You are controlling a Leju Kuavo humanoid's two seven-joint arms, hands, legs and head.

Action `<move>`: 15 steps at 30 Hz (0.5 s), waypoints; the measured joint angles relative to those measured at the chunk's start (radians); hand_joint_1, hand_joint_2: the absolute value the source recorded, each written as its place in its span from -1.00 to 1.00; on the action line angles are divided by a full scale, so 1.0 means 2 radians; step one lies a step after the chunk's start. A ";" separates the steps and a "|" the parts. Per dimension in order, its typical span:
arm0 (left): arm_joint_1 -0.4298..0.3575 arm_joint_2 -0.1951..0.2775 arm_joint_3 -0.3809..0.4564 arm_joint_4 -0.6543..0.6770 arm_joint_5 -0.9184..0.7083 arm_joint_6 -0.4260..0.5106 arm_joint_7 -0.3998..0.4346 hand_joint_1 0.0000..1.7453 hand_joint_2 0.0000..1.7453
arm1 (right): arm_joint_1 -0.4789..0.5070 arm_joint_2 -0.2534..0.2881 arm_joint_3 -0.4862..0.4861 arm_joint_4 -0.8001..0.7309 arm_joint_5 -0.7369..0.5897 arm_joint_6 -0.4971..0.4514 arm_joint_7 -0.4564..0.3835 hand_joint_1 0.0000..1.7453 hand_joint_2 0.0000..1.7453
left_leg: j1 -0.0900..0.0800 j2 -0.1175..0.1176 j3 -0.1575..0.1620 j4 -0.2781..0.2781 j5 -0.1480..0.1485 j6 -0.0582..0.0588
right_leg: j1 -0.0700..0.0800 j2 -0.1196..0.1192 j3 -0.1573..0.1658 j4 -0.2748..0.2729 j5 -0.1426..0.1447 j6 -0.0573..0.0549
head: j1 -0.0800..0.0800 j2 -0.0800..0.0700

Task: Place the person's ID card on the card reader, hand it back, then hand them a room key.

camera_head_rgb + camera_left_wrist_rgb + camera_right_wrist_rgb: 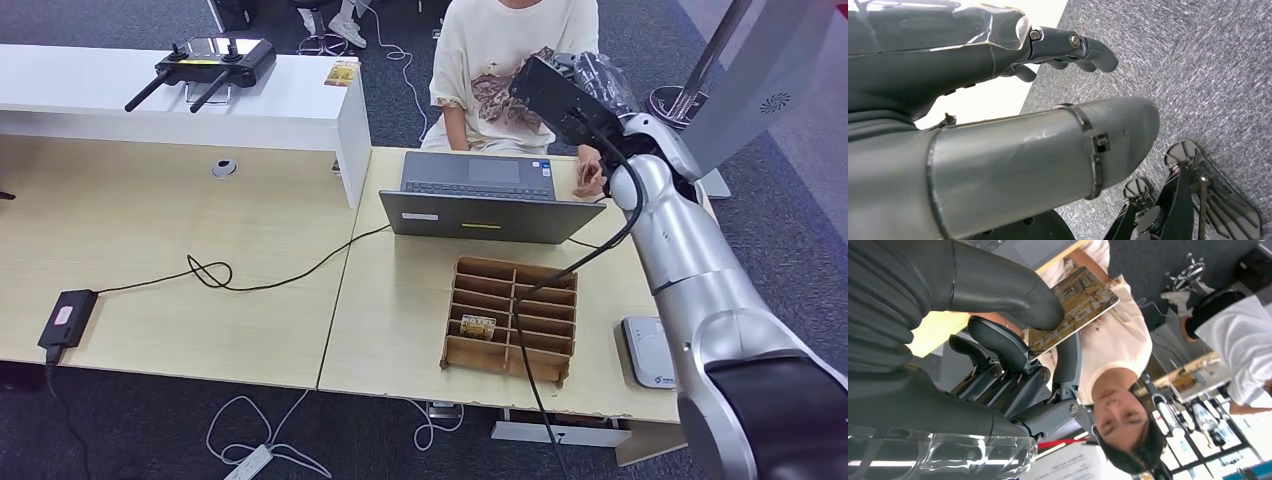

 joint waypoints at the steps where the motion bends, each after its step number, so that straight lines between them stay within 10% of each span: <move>1: 0.000 0.000 0.000 0.000 0.000 0.001 0.000 -1.00 -1.00 | -0.007 0.002 0.000 0.012 -0.002 0.003 0.002 1.00 1.00 | 0.000 0.000 0.000 0.000 0.000 0.000 | 0.000 0.000 0.000 0.000 0.000 0.000 | 0.000 0.000; 15: 0.001 0.000 0.001 0.000 0.001 0.003 -0.001 -1.00 -1.00 | -0.064 0.015 0.002 0.114 -0.017 0.010 0.022 1.00 1.00 | 0.000 0.000 0.000 0.000 0.000 0.000 | 0.000 0.000 0.000 0.000 0.000 0.000 | 0.000 0.000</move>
